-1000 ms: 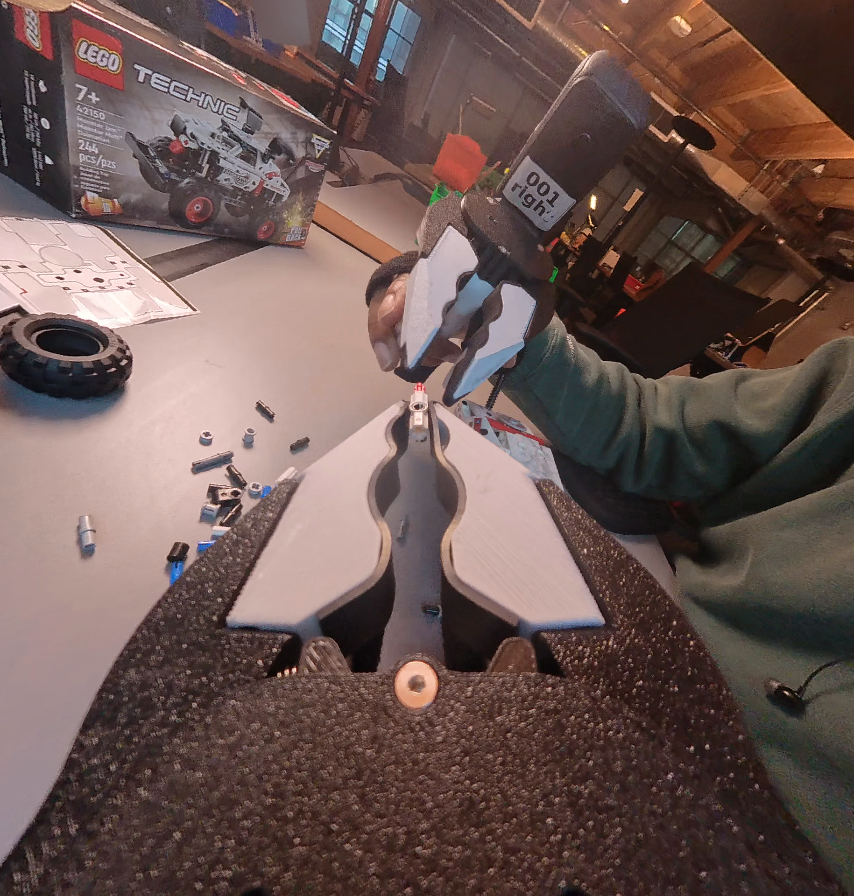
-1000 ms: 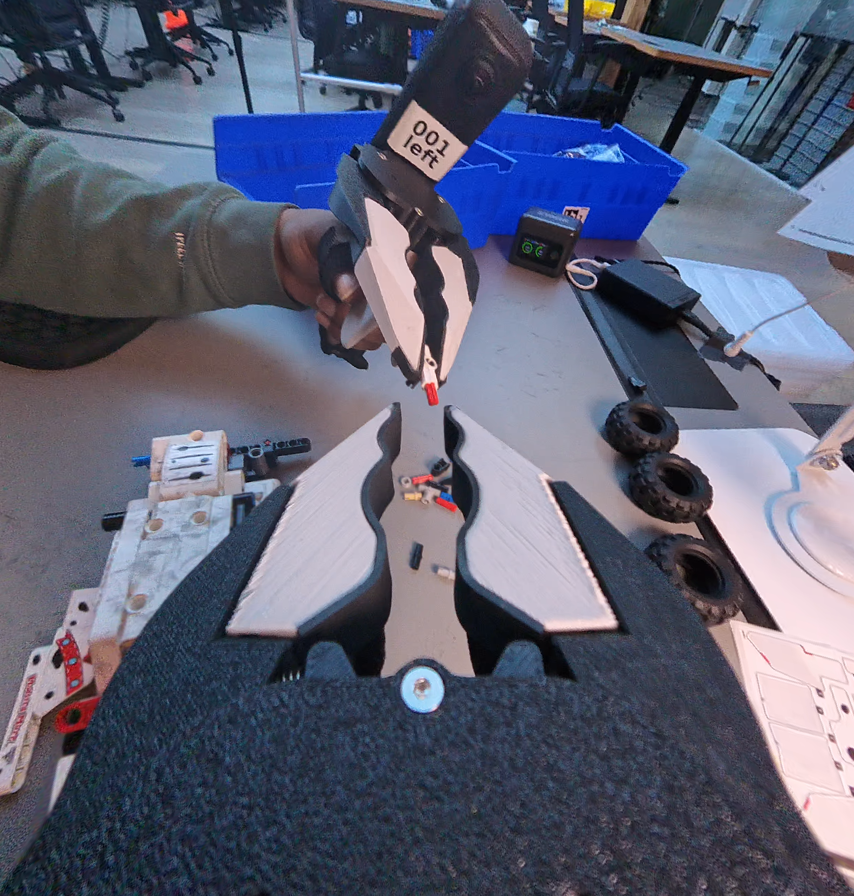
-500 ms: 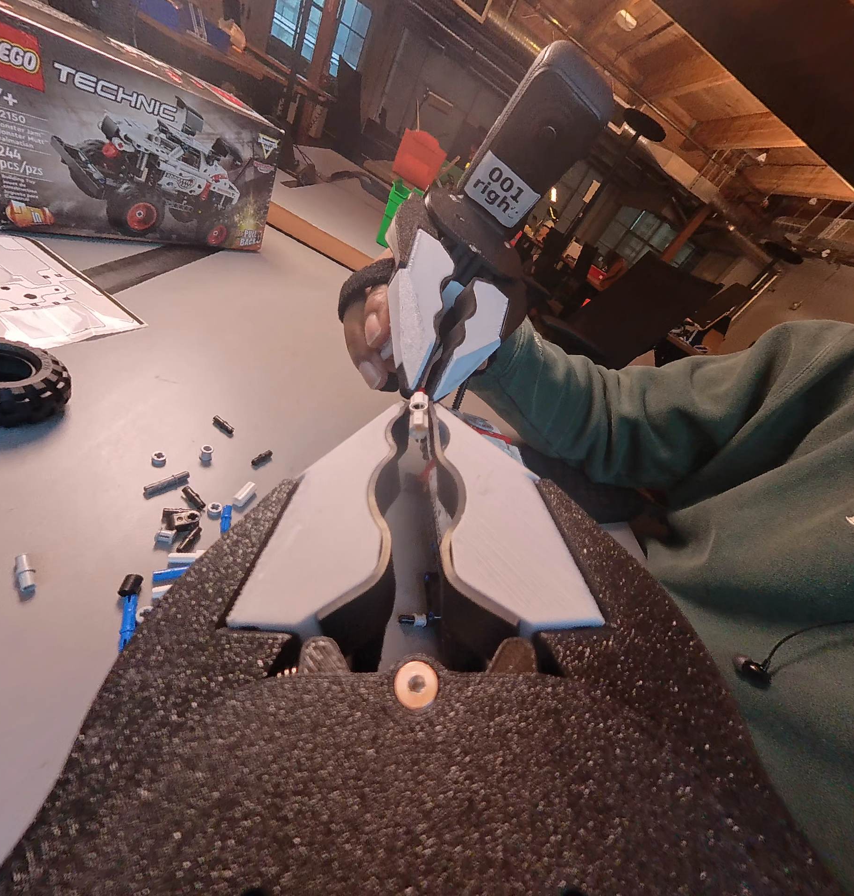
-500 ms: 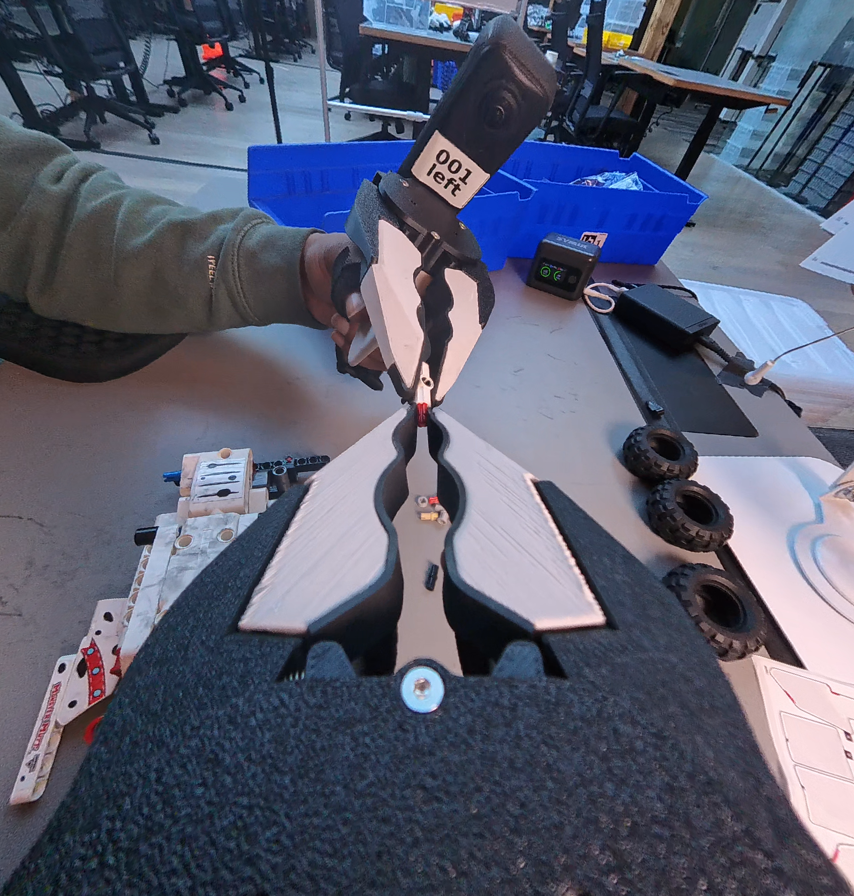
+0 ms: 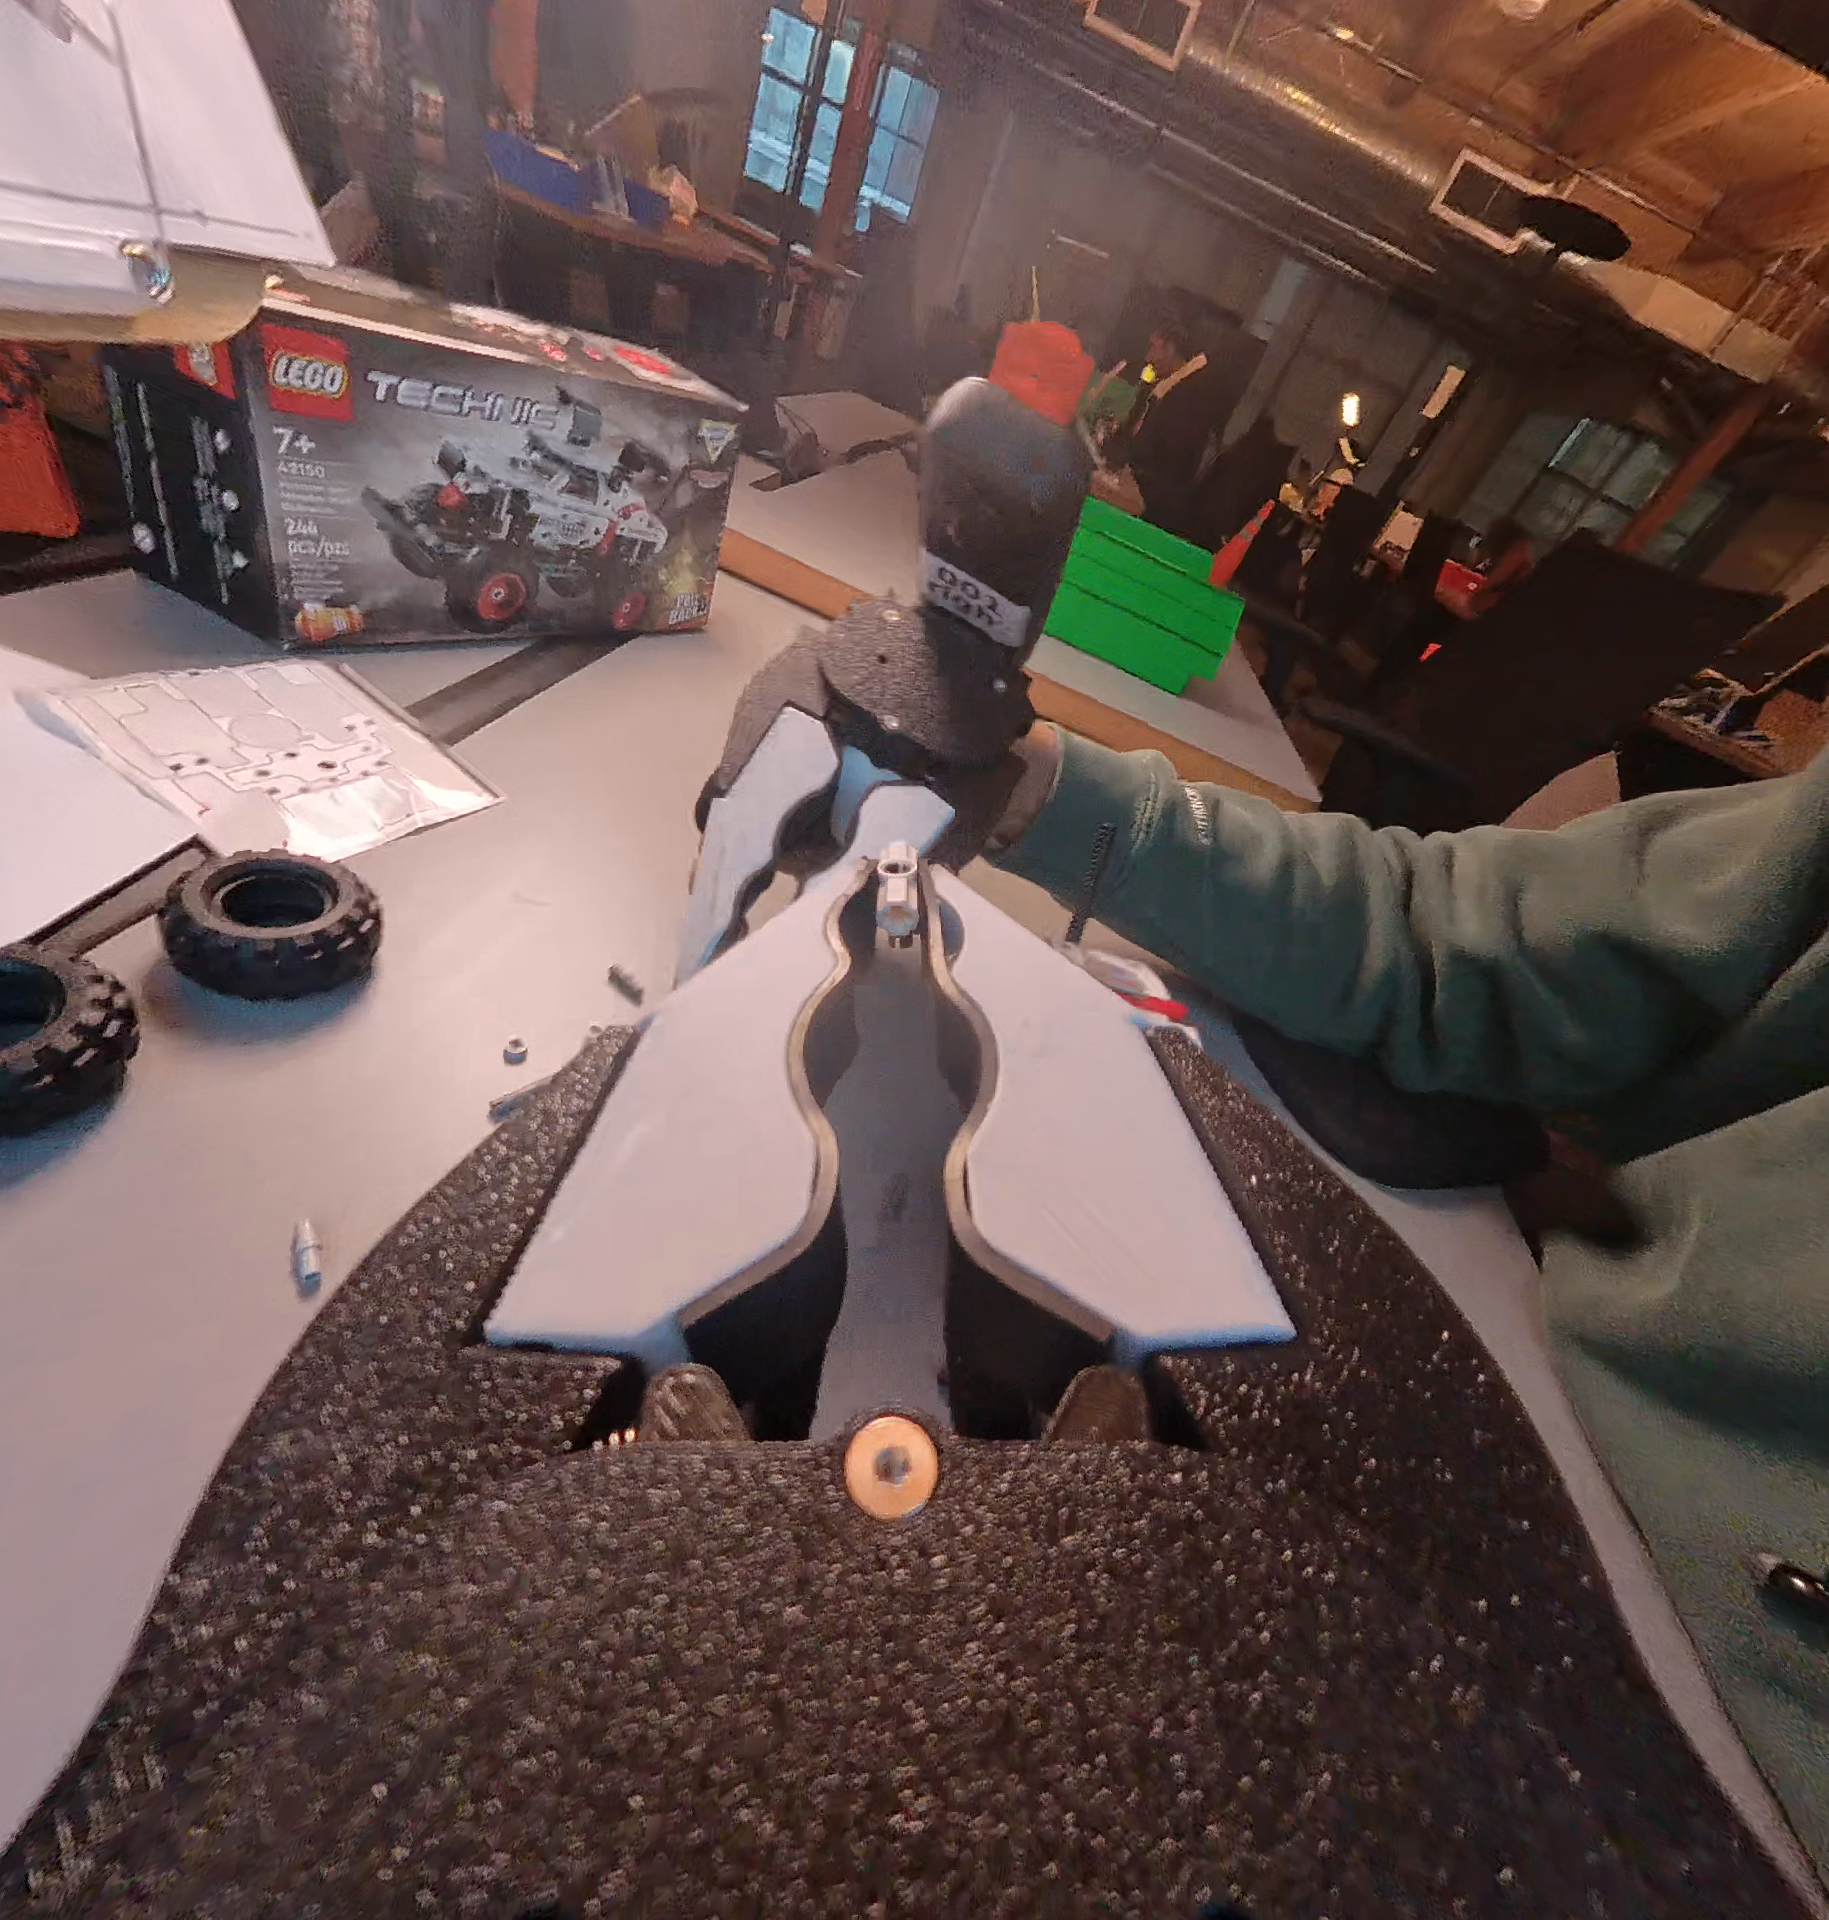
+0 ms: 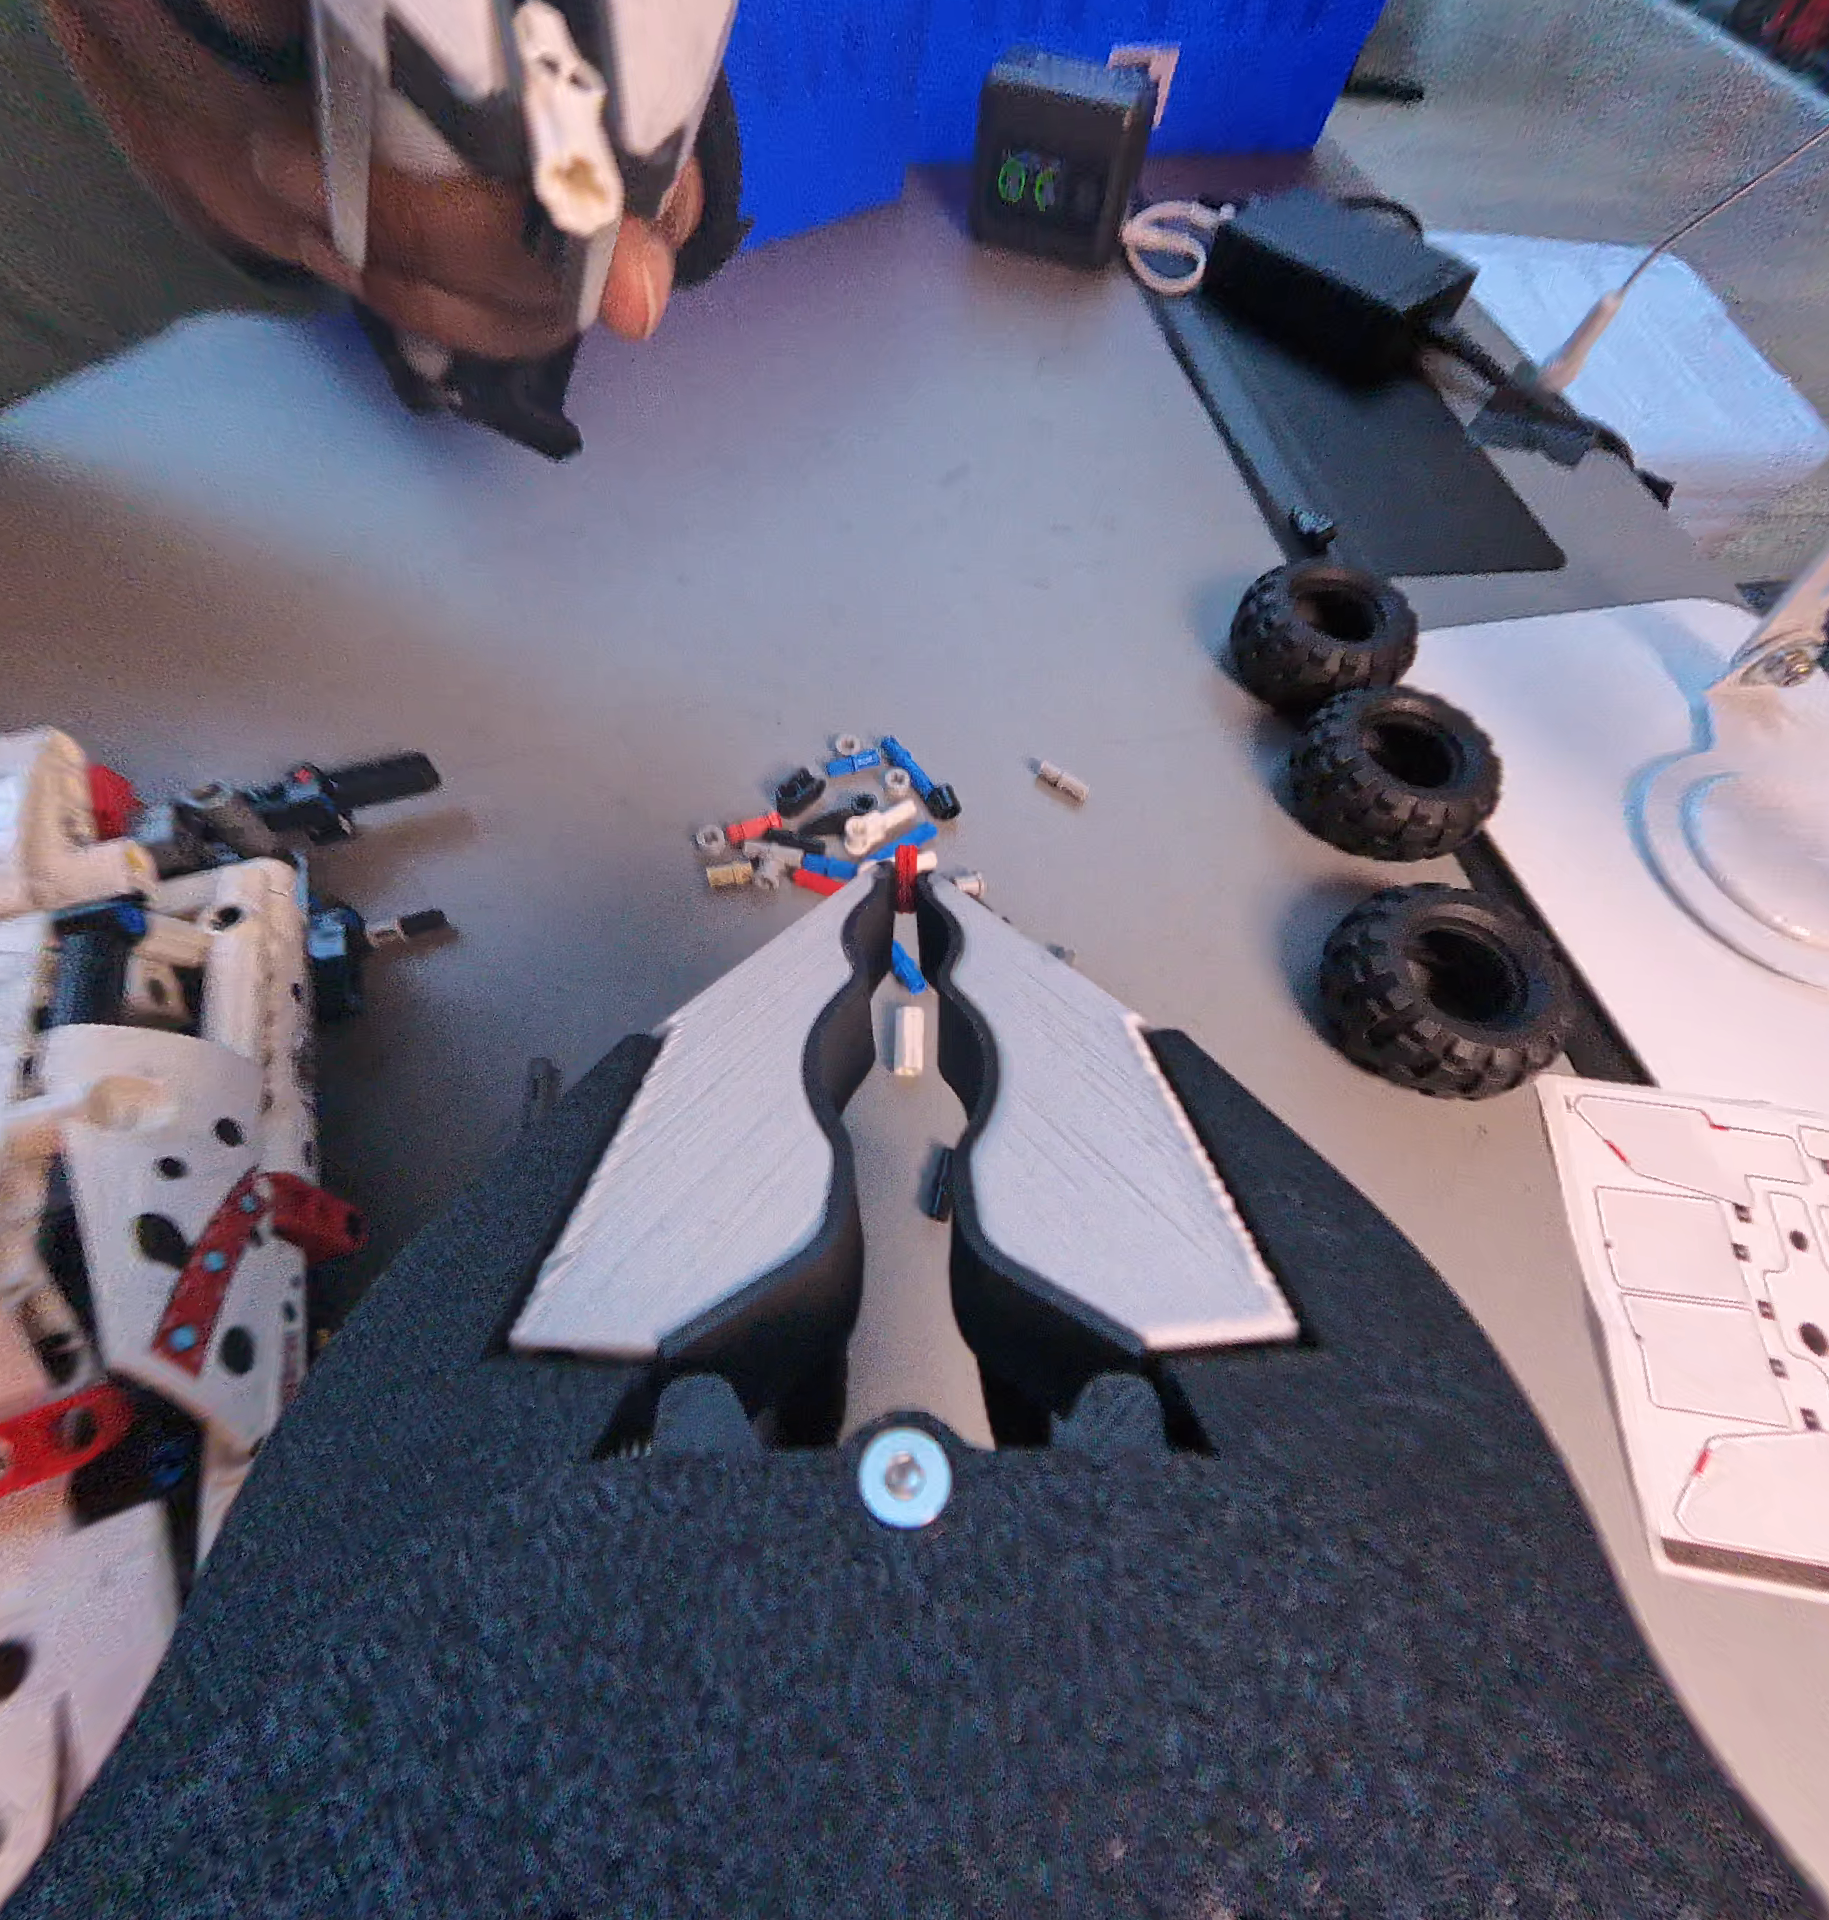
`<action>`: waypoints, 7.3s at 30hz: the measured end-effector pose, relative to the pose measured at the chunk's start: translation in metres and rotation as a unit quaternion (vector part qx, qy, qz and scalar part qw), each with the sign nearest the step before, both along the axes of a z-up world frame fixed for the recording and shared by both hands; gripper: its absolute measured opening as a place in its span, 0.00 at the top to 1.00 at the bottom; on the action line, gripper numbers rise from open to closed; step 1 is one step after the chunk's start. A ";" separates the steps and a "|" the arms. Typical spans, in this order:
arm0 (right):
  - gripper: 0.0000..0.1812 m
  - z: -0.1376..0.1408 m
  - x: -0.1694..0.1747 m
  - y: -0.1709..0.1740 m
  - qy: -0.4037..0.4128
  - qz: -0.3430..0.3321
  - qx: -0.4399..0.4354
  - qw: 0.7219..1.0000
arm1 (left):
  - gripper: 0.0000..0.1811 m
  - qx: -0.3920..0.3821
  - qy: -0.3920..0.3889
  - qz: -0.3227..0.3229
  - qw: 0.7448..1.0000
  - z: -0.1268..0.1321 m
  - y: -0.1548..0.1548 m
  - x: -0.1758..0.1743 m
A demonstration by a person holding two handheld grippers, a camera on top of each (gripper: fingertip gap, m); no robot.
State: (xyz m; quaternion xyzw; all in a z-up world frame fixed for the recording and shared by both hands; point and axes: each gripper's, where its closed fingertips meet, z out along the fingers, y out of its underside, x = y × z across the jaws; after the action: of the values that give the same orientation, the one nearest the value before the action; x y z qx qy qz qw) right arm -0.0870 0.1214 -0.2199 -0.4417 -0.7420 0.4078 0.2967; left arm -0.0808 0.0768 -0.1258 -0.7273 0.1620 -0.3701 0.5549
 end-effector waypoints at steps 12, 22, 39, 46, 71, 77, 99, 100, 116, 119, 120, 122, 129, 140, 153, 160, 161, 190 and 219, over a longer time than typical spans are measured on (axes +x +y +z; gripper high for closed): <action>0.86 -0.039 -0.005 0.004 -0.059 -0.017 0.091 0.994 | 0.96 -0.044 -0.052 0.028 0.997 -0.033 0.005 -0.021; 0.90 0.080 0.008 -0.060 0.131 0.068 0.063 0.987 | 0.96 -0.053 -0.173 -0.101 0.978 -0.009 -0.016 0.013; 0.97 0.119 0.011 -0.067 0.245 0.053 0.129 0.959 | 0.90 0.007 -0.184 -0.137 0.973 0.013 -0.032 0.018; 0.97 0.127 0.011 -0.078 0.279 0.056 0.176 0.942 | 0.98 0.067 -0.154 -0.119 0.979 0.029 -0.037 0.016; 0.83 0.146 0.009 -0.087 0.318 0.023 0.298 0.900 | 0.98 0.093 -0.118 -0.101 0.984 0.049 -0.042 0.021; 0.91 0.148 0.010 -0.082 0.313 0.010 0.290 0.904 | 0.98 0.073 -0.167 -0.118 0.976 0.054 -0.042 0.025; 0.92 0.134 0.007 -0.068 0.248 0.008 0.139 0.959 | 0.97 0.018 -0.224 -0.063 0.972 0.053 -0.026 0.011; 0.91 0.135 0.006 -0.067 0.250 0.002 0.136 0.959 | 0.97 0.019 -0.232 -0.058 0.971 0.053 -0.024 0.009; 0.91 0.156 -0.016 -0.046 0.313 -0.192 0.178 0.913 | 0.97 0.055 -0.424 0.080 0.901 0.064 -0.006 -0.032; 0.91 0.155 -0.018 -0.045 0.312 -0.215 0.197 0.904 | 0.96 0.055 -0.443 0.092 0.890 0.063 -0.006 -0.031; 0.91 0.156 -0.017 -0.044 0.313 -0.218 0.200 0.902 | 0.97 0.056 -0.444 0.094 0.889 0.063 -0.006 -0.029; 0.92 0.158 -0.016 -0.044 0.317 -0.222 0.205 0.899 | 0.97 0.058 -0.449 0.099 0.886 0.064 -0.006 -0.027; 0.98 0.164 -0.013 -0.047 0.337 -0.229 0.209 0.889 | 0.97 0.065 -0.468 0.101 0.876 0.070 -0.010 -0.020; 0.99 0.170 0.005 -0.069 0.340 -0.072 0.161 0.924 | 0.86 0.062 -0.371 -0.007 0.927 0.082 -0.019 -0.003; 0.99 0.172 0.015 -0.071 0.355 -0.025 0.075 0.932 | 0.97 0.084 -0.330 0.012 0.940 0.087 -0.024 -0.013; 0.98 0.126 0.009 -0.033 0.232 -0.014 0.084 0.969 | 0.96 0.099 -0.173 0.057 0.978 0.079 -0.023 -0.023; 0.98 0.101 0.004 -0.022 0.193 -0.023 0.090 0.977 | 0.96 0.097 -0.152 0.067 0.981 0.073 -0.018 -0.020; 0.81 -0.012 -0.007 -0.009 -0.002 -0.015 0.086 0.996 | 0.96 -0.082 -0.123 0.096 0.984 -0.041 0.013 -0.040; 0.85 0.049 0.002 0.037 0.104 -0.121 0.033 0.987 | 0.82 -0.084 0.339 0.185 0.918 -0.123 0.028 -0.057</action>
State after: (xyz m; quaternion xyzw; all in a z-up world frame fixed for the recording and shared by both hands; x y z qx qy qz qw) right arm -0.0850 0.1587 -0.1706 -0.4730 -0.6616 0.3879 0.4337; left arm -0.1375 0.1051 -0.2489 -0.8702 0.1713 -0.0040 0.4619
